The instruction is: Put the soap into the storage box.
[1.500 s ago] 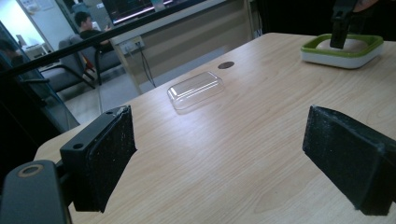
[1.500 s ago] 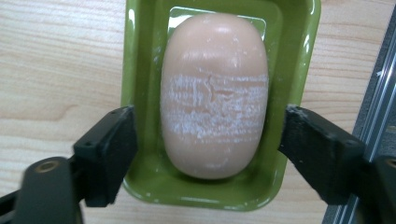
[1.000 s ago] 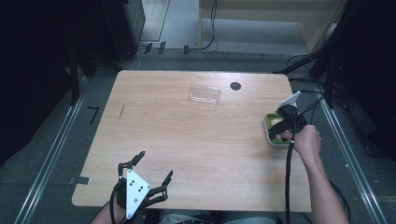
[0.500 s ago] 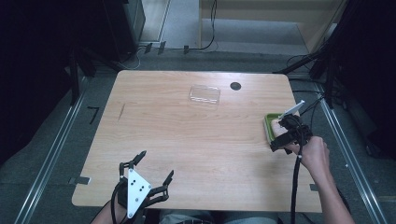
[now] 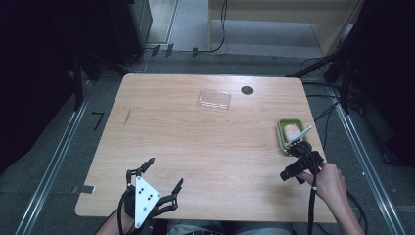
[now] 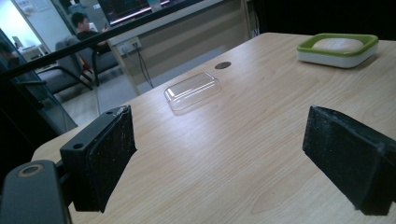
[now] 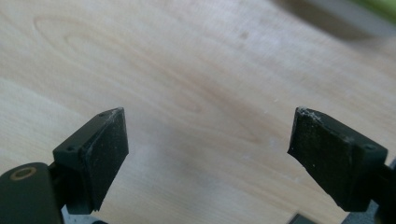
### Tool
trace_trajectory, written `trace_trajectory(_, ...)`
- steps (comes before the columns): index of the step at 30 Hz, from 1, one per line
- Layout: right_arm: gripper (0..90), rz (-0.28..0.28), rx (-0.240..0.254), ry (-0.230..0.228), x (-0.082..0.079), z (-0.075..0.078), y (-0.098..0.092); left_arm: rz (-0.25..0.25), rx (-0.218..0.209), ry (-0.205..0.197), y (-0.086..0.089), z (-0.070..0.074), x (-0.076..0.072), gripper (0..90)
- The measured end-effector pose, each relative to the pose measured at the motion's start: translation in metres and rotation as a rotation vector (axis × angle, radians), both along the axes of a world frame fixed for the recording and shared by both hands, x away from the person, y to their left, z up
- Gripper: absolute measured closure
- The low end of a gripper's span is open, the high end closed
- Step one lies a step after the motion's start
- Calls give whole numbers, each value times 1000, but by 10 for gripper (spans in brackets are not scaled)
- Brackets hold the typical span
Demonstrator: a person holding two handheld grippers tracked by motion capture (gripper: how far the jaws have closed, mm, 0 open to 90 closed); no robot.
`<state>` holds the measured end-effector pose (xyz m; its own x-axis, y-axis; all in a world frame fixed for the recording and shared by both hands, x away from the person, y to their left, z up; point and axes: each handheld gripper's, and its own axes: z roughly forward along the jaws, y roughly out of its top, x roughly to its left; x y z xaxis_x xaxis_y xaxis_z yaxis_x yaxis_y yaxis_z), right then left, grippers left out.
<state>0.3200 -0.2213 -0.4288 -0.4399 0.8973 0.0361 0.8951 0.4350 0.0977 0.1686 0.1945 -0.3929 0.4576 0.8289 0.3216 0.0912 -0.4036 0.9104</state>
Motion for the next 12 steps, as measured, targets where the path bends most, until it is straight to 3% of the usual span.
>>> trace_trajectory(12, 130, 64, -33, 55, -21, -21, 9, 0, -1, -4, 0, 0, 0, 99)
